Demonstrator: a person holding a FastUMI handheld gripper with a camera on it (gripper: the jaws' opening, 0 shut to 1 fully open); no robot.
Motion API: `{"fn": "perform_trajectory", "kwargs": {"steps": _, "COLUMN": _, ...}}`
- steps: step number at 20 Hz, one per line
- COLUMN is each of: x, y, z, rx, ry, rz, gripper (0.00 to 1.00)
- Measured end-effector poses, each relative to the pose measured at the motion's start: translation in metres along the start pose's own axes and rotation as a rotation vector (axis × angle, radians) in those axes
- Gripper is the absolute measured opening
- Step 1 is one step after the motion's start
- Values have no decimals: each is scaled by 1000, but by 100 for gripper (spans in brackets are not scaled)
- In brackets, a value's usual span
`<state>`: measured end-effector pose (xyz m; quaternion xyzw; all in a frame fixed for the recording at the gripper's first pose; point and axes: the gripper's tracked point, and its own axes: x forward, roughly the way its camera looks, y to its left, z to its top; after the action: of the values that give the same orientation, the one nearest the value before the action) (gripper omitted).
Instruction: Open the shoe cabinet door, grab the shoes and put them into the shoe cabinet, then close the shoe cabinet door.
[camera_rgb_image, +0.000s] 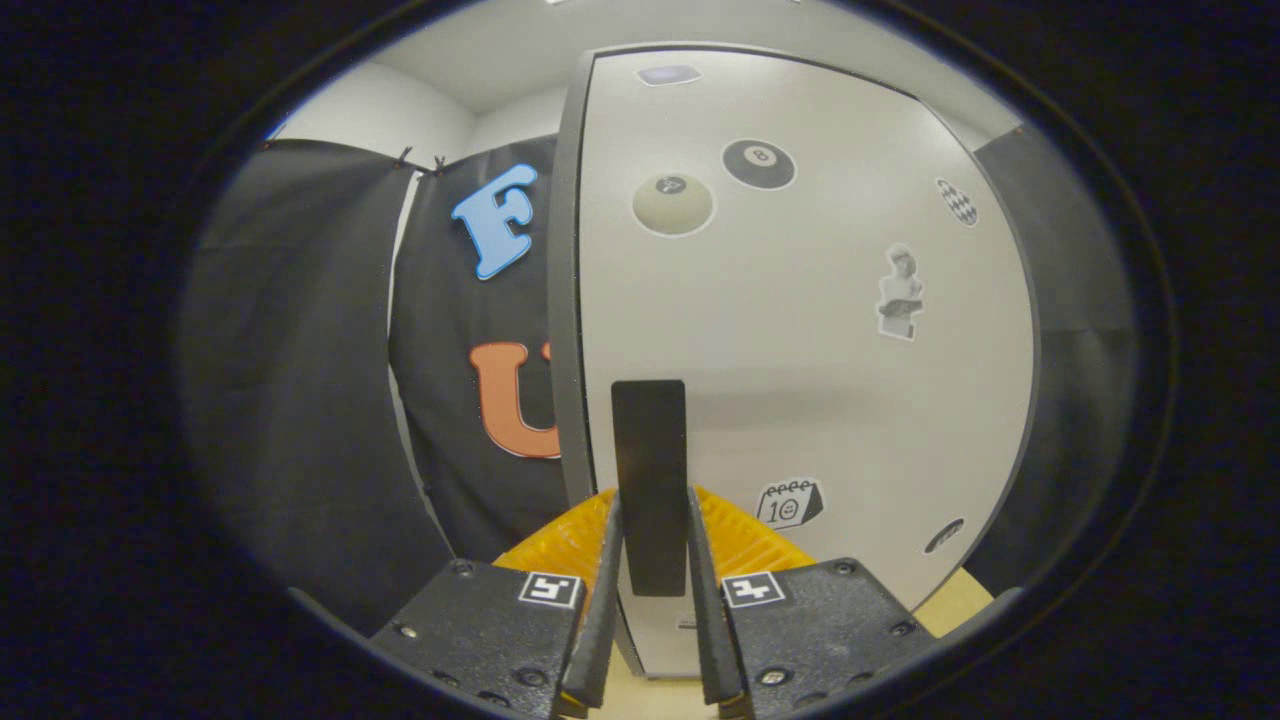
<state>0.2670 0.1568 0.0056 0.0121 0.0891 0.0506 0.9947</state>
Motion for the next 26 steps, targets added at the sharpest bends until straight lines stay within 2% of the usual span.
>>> {"fn": "perform_trajectory", "kwargs": {"steps": 2, "x": -2, "y": -2, "z": 1, "rx": -45, "ry": 4, "rz": -11, "gripper": 36}}
{"fn": "perform_trajectory", "kwargs": {"steps": 5, "x": -2, "y": -2, "z": -1, "rx": -43, "ry": 7, "rz": -16, "gripper": 37}}
{"fn": "perform_trajectory", "kwargs": {"steps": 15, "x": -33, "y": -5, "z": -4, "rx": -28, "ry": 50, "rz": 154, "gripper": 34}}
{"fn": "perform_trajectory", "kwargs": {"steps": 26, "x": -80, "y": -17, "z": -8, "rx": -20, "ry": 57, "rz": 272, "gripper": 34}}
